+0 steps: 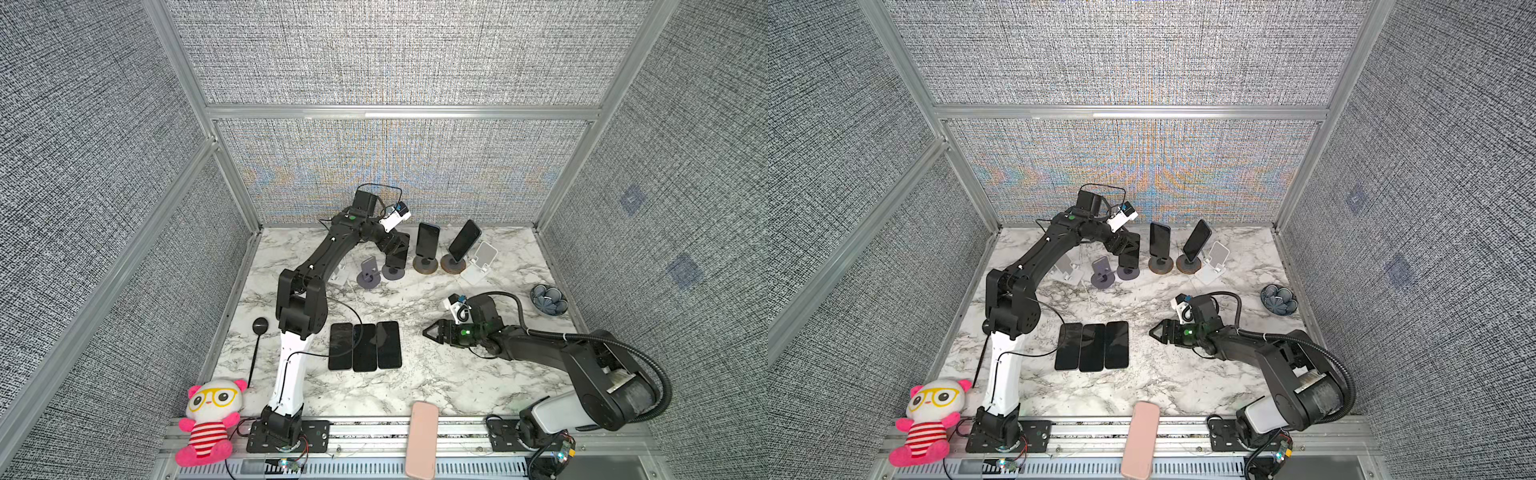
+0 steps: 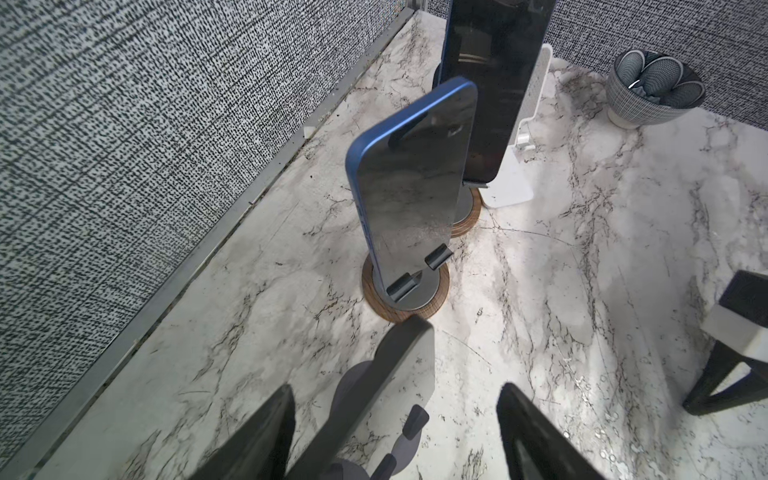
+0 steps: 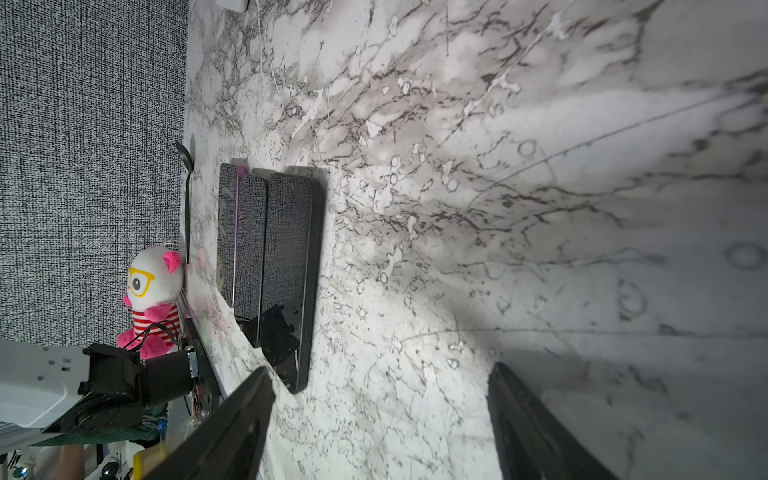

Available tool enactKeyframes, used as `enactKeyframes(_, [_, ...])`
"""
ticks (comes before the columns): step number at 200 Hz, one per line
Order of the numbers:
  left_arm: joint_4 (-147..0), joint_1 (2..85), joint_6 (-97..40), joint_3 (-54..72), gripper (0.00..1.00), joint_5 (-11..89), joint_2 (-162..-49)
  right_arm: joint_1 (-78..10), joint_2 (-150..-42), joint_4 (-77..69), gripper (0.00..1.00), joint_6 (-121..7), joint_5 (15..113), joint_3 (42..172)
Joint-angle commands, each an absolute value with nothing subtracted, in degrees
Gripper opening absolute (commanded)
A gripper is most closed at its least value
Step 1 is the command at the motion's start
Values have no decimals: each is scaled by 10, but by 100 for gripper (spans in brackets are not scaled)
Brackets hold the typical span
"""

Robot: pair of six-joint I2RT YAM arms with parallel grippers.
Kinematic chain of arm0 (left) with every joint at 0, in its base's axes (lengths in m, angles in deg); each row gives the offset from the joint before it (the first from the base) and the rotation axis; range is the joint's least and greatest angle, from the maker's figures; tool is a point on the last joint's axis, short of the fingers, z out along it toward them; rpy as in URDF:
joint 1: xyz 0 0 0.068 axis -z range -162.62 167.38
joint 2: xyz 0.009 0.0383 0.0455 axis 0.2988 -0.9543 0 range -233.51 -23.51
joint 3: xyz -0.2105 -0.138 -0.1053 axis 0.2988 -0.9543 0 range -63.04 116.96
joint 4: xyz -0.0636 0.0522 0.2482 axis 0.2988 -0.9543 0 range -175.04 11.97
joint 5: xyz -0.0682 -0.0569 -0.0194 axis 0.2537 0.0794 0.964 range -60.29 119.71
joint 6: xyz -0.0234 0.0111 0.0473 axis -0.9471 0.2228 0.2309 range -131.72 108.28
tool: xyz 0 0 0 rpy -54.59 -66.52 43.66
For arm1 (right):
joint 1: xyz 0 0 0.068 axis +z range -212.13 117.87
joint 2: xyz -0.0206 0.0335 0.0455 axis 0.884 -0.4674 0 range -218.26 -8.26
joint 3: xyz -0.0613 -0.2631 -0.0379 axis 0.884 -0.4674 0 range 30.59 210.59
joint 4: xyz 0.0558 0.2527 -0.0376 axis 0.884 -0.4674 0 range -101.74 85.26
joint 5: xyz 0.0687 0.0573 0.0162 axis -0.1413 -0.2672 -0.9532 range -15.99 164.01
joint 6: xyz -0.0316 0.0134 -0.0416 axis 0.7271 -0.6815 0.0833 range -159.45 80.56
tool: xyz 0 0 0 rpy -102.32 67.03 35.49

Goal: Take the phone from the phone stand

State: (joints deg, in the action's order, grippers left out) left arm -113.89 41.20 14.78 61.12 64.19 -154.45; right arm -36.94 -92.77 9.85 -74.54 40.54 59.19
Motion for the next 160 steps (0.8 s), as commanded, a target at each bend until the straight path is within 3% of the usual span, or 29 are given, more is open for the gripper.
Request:
enactKeyframes(1, [-1139, 411, 148, 613, 69, 653, -1548, -369, -929, 98, 78, -743, 408, 591])
enactKeyframes(61, [-1126, 411, 145, 593, 40, 647, -1539, -370, -931, 100, 78, -746, 407, 590])
enactKeyframes(96, [-1113, 411, 141, 582, 32, 651, -1537, -369, -929, 100, 78, -747, 407, 588])
enactKeyframes(160, [-1091, 411, 126, 582, 30, 670, -1546, -369, -927, 100, 78, -747, 408, 584])
